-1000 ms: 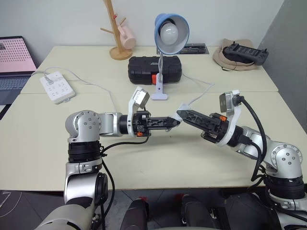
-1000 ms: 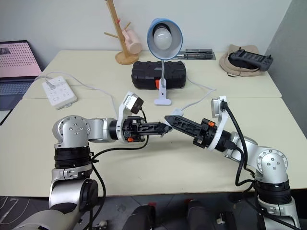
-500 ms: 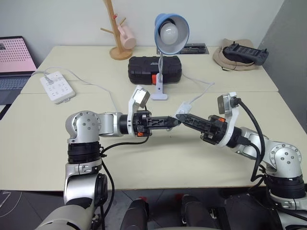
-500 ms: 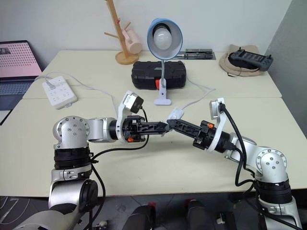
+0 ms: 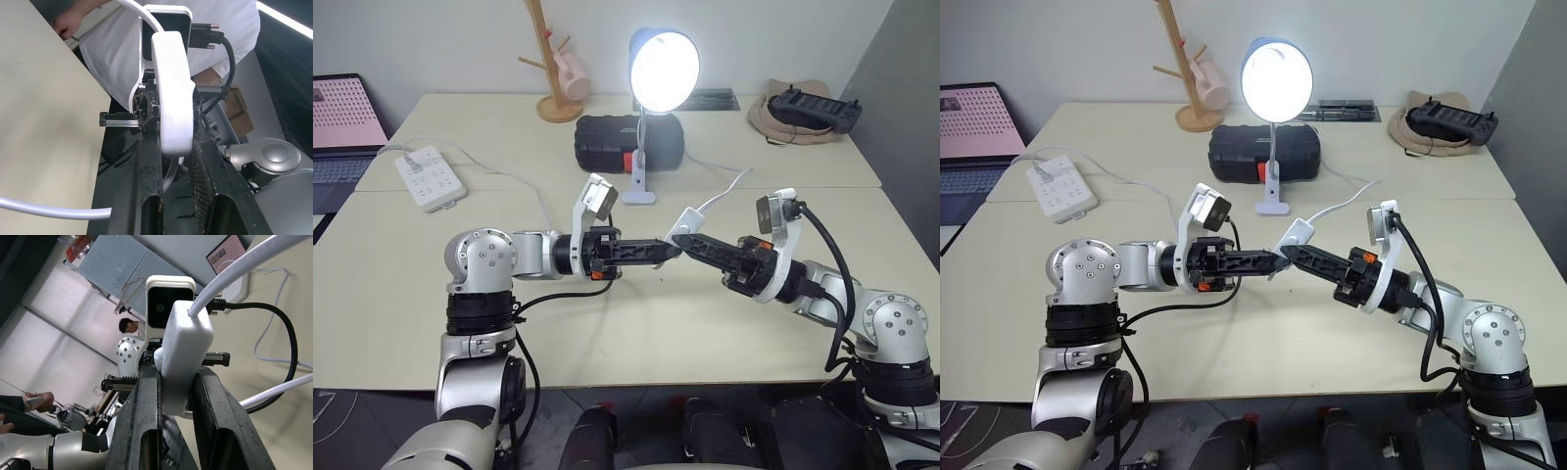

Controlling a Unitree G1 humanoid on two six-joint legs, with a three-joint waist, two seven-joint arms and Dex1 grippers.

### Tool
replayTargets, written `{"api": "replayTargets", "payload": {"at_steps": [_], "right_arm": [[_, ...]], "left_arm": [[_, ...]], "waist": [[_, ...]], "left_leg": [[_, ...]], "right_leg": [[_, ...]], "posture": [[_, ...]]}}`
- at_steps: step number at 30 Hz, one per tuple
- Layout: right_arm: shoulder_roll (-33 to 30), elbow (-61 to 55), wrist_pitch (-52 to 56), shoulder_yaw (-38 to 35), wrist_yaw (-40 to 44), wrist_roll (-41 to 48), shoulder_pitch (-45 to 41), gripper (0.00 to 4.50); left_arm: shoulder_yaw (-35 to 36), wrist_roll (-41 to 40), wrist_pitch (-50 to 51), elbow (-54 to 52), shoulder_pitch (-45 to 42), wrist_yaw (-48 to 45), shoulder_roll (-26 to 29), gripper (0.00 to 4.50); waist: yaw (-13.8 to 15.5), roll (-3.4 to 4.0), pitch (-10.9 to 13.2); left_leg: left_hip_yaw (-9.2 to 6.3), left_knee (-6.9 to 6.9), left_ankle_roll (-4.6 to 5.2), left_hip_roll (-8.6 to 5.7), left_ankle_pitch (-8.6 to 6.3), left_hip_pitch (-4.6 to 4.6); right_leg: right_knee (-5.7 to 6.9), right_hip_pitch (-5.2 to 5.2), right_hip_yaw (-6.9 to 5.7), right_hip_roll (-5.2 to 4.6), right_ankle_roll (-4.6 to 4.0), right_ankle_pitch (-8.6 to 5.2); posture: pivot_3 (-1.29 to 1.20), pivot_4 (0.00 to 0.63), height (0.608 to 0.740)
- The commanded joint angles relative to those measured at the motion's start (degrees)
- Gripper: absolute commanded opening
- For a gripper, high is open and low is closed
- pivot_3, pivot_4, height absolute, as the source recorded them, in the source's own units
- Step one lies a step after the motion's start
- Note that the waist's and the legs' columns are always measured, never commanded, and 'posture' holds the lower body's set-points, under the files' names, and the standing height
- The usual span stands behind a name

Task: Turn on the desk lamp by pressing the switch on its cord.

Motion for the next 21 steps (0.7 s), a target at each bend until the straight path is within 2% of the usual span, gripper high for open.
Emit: {"api": "replayTargets", "payload": {"at_steps": [1,7,11,13,16,21], "right_arm": [[-0.7,-2.0,-0.6,-0.9,0.1,1.6,-0.5,1.19],[-3.9,-3.7,-0.1,-3.2,0.2,4.1,2.0,2.43],[-8.9,-5.5,1.3,-5.5,3.2,2.7,6.2,3.21],[-11.7,-6.8,1.4,-7.4,4.5,1.0,8.9,3.76],[-15.2,-9.4,0.5,-9.7,6.2,-3.8,11.7,4.44],[-19.8,-19.9,-4.2,-8.7,4.5,-23.4,13.9,4.44]], "left_arm": [[-1.1,-0.7,-0.9,-0.6,0.3,-0.2,0.9,0.38],[-3.0,-0.4,-3.0,-0.6,0.2,-1.7,2.5,0.38],[-5.1,1.0,-6.0,0.3,-0.5,-3.7,4.5,0.38],[-7.3,3.1,-9.2,1.2,-1.1,-6.1,6.6,0.38],[-14.8,10.4,-19.3,2.1,-1.7,-13.6,11.7,0.38],[-28.0,30.7,-46.6,17.2,-8.6,-25.0,15.6,0.38]], "waist": [[0.0,0.00,0.0],[0.1,0.00,0.0],[0.5,0.00,0.0],[0.7,0.00,0.0],[0.8,0.00,0.0],[1.2,0.00,0.0]], "left_leg": [[0.00,0.00,0.00,0.00,0.00,0.00],[-0.01,0.00,0.00,0.00,0.00,-0.03],[0.00,-0.01,0.00,-0.02,0.00,-0.06],[0.02,-0.02,0.01,-0.05,-0.01,-0.05],[0.05,-0.03,0.01,-0.05,-0.01,-0.05],[0.07,-0.04,0.01,-0.04,0.00,-0.04]], "right_leg": [[0.00,0.00,0.00,0.00,0.00,0.00],[-0.02,-0.01,-0.01,-0.01,0.00,0.00],[-0.08,-0.01,0.00,-0.01,0.00,0.00],[-0.09,-0.01,0.00,-0.01,0.01,-0.01],[-0.10,-0.02,0.00,0.01,0.01,-0.01],[-0.15,-0.02,0.01,0.06,0.19,-0.13]], "posture": [[0.00,0.150,0.740],[0.00,0.150,0.740],[0.00,0.150,0.740],[0.00,0.150,0.740],[0.00,0.150,0.740],[0.00,0.150,0.740]]}}
